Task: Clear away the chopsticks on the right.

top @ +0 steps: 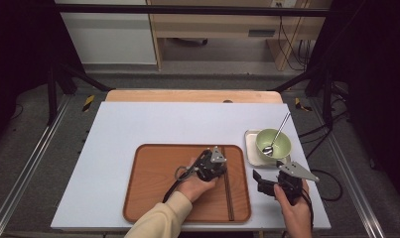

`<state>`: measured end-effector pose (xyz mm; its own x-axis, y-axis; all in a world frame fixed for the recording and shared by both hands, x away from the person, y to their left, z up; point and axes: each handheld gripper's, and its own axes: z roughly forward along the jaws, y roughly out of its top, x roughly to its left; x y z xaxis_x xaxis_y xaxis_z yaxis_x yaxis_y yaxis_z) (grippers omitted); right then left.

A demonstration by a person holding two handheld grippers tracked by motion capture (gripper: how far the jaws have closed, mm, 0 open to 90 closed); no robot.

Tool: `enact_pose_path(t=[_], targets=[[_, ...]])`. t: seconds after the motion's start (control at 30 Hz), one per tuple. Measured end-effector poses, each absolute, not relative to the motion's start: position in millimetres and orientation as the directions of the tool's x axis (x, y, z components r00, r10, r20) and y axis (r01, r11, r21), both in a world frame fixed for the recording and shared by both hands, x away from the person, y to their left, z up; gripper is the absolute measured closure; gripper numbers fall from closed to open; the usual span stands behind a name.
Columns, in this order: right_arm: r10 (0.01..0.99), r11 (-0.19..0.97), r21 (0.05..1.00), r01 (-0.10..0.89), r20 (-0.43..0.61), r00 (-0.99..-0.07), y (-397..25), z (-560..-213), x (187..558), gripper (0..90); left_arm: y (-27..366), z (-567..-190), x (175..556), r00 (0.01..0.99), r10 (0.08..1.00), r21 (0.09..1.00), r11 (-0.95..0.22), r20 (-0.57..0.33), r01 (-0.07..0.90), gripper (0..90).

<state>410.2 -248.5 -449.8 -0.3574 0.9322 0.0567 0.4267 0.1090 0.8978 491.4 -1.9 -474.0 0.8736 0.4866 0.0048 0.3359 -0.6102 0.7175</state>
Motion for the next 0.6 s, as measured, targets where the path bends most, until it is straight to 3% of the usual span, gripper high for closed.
enact_pose_path(t=[0.6], targets=[[0.933, 0.112, 0.897, 0.427, 0.052, -0.355, -249.0, -449.7, 410.0, 8.6, 3.8, -470.7, 467.8, 0.904, 0.426, 0.687, -0.666, 0.030, 0.291, 89.5]])
